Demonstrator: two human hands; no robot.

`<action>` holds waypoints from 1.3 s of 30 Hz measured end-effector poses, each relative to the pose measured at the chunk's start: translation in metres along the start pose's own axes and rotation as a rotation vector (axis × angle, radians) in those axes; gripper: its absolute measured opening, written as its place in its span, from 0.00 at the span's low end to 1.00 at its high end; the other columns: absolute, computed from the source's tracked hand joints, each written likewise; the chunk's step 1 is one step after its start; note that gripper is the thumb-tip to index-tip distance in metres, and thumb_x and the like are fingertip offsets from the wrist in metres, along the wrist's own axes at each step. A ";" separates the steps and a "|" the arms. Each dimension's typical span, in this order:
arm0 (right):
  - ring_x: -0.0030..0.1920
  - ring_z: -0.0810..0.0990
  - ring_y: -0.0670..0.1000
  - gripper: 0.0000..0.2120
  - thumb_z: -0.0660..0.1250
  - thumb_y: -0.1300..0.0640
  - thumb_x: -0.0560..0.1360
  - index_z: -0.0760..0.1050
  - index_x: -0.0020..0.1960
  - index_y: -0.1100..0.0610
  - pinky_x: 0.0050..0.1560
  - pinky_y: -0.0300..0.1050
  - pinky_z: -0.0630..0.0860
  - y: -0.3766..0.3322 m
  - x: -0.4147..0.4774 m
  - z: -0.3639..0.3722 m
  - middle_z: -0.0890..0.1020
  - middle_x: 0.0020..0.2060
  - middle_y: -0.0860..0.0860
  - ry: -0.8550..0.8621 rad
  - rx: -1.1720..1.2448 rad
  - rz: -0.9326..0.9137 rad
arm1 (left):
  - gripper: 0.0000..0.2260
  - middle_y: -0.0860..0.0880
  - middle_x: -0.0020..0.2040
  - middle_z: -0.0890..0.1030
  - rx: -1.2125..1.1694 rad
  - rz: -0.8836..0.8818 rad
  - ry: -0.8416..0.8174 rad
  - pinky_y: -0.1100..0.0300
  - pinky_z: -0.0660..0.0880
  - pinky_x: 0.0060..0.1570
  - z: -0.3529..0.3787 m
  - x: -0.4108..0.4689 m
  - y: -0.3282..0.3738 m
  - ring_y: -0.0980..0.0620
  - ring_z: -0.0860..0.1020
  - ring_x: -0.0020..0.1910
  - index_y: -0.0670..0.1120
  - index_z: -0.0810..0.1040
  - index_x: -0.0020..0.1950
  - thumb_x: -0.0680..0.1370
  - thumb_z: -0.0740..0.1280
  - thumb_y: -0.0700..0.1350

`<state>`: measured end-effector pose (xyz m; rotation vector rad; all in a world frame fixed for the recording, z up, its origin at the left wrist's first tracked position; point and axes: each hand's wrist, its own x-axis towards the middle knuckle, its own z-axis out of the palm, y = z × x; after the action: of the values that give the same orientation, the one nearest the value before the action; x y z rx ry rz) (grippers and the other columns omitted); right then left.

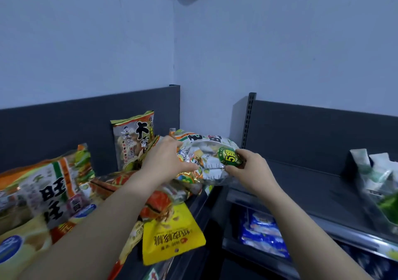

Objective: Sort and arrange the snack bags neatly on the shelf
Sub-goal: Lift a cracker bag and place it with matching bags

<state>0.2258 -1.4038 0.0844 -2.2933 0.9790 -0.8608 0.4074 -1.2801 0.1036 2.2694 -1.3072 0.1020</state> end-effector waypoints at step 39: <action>0.75 0.56 0.59 0.36 0.69 0.46 0.73 0.58 0.76 0.51 0.74 0.54 0.58 0.116 0.303 0.132 0.57 0.76 0.57 -0.465 -0.315 -0.202 | 0.32 0.46 0.64 0.72 0.411 -0.357 -0.154 0.50 0.74 0.56 0.121 0.240 -0.048 0.45 0.72 0.61 0.52 0.70 0.69 0.72 0.64 0.69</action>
<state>0.4322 -1.6807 0.0271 -2.7208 0.7197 -0.2236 0.5523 -1.5062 0.0551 2.8771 -0.9984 0.0756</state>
